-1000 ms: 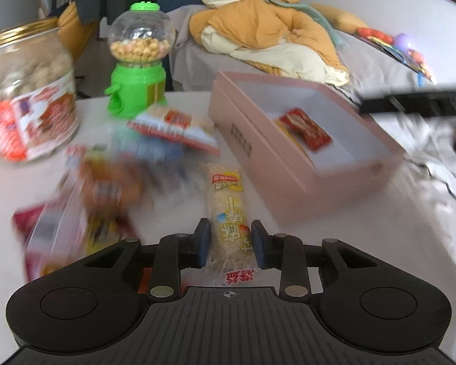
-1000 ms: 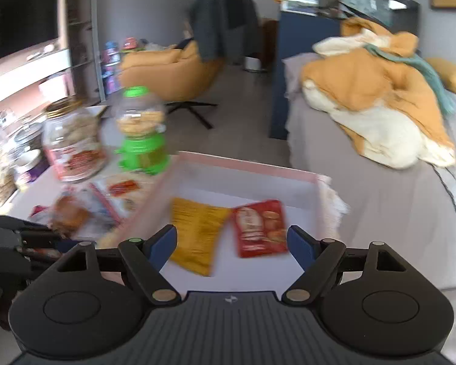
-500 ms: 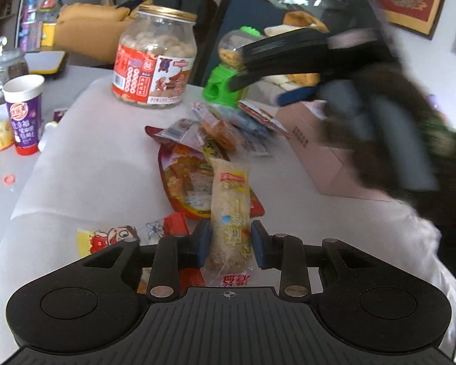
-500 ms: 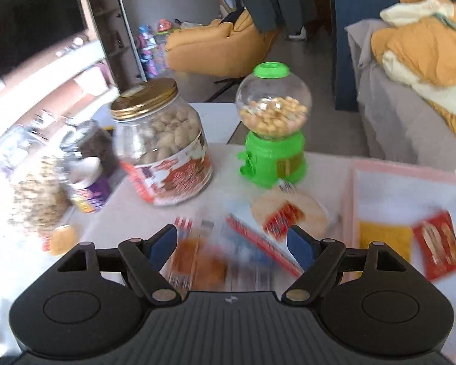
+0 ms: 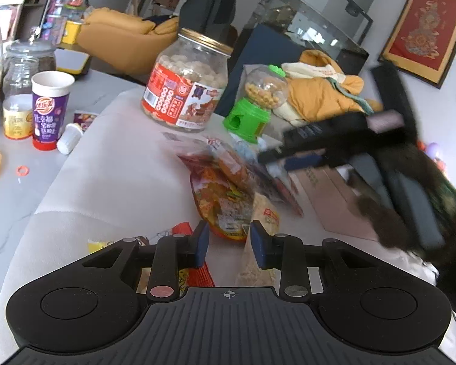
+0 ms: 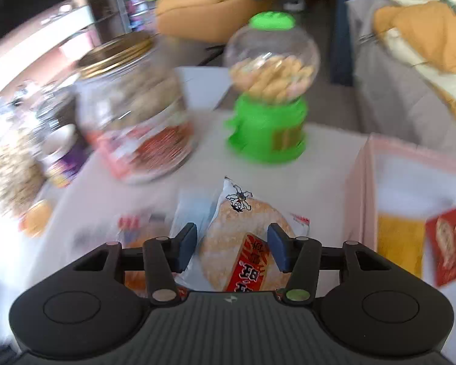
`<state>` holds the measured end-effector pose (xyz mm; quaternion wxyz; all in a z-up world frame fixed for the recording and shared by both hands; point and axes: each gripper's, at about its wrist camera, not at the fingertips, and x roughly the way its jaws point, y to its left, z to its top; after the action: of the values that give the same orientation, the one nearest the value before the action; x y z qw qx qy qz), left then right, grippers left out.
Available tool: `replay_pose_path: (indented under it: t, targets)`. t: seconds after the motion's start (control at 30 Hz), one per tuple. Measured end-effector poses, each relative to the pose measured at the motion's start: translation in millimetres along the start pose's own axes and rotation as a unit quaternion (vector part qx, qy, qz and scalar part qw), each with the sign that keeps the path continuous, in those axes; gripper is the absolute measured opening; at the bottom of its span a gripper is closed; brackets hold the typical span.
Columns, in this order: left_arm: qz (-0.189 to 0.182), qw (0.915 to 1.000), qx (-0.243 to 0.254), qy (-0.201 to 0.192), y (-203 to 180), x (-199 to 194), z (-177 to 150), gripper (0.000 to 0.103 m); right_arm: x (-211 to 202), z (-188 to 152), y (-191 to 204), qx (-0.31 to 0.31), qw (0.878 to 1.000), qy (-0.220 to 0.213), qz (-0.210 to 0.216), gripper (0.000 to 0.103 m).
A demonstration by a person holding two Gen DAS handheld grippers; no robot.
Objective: Organize snacks
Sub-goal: 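Grasp the cream bread-stick pack with the left tool while the right tool grasps the round rice-cracker pack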
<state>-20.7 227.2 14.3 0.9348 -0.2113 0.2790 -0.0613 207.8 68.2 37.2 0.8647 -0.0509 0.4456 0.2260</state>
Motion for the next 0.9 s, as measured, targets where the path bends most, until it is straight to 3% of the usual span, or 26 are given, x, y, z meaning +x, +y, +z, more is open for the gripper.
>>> replay_pose_path:
  t: [0.2, 0.37, 0.43, 0.5, 0.67, 0.8, 0.9]
  targets:
    - [0.018, 0.9997, 0.016, 0.009, -12.2, -1.0, -0.6, 0.034, -37.2, -51.5, 14.2, -0.06, 0.997, 0.0, 0.041, 0.052]
    - [0.028, 0.9976, 0.059, 0.021, -33.5, -7.2, -6.6, 0.034, -34.0, -55.4, 7.9, 0.002, 1.0, -0.015, 0.024, 0.081]
    - [0.047, 0.9958, 0.073, 0.029, -39.1, -9.2, -8.2, 0.034, -29.2, -57.2, 8.8, 0.014, 1.0, -0.02, 0.016, 0.086]
    - [0.056, 0.995, 0.075, 0.035, -40.5, -9.6, -8.7, 0.034, -28.0, -64.9, 14.4, 0.002, 1.0, -0.022, 0.003, 0.086]
    - [0.062, 0.9933, 0.087, 0.045, -47.0, -3.6, -8.7, 0.034, -62.0, -97.7, 6.5, -0.028, 0.998, -0.025, 0.056, 0.054]
    - [0.06, 0.9919, 0.1, 0.051, -55.9, 5.6, -8.3, 0.034, -89.6, -126.4, -17.3, -0.042, 0.994, -0.007, 0.105, 0.054]
    - [0.067, 0.9899, 0.112, 0.055, -62.6, 10.0, -9.4, 0.034, -104.6, -137.0, -39.0, -0.043, 0.995, -0.028, 0.08, 0.065]
